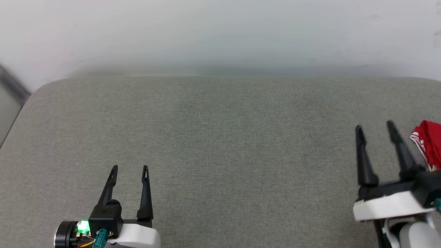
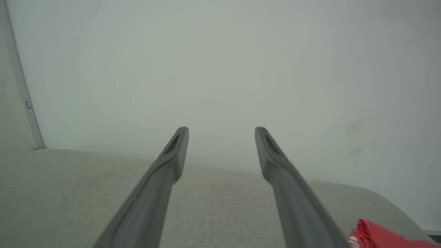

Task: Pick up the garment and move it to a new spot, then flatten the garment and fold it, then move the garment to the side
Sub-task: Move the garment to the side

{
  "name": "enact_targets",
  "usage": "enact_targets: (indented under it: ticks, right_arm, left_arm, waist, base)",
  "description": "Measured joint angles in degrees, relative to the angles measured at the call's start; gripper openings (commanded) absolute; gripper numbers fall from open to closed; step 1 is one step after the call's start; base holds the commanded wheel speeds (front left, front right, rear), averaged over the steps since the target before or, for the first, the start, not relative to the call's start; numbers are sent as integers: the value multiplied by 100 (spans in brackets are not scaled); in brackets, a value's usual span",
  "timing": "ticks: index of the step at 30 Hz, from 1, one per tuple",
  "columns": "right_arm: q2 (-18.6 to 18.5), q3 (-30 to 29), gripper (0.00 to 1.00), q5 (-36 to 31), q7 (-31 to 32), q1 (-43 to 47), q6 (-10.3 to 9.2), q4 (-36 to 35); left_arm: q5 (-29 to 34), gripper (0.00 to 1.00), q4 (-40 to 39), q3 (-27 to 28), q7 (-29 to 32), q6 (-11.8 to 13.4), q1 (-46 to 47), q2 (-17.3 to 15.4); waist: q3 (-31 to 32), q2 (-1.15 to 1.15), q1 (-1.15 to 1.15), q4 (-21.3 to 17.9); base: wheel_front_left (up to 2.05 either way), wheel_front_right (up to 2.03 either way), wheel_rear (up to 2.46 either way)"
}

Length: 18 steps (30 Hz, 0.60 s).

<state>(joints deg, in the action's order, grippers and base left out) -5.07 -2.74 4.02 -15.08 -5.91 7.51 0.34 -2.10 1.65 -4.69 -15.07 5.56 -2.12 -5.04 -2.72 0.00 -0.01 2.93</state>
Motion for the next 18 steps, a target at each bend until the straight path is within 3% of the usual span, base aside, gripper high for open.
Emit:
enact_targets:
  ticks: [18]
  right_arm:
    - [203, -205, 100, 318, 0, 1141, -1, 115]
  left_arm:
    - [-9, 100, 144, -53, 0, -138, -219, 114]
  waist:
    - [287, 0, 1, 126]
  base:
    - [0, 0, 0]
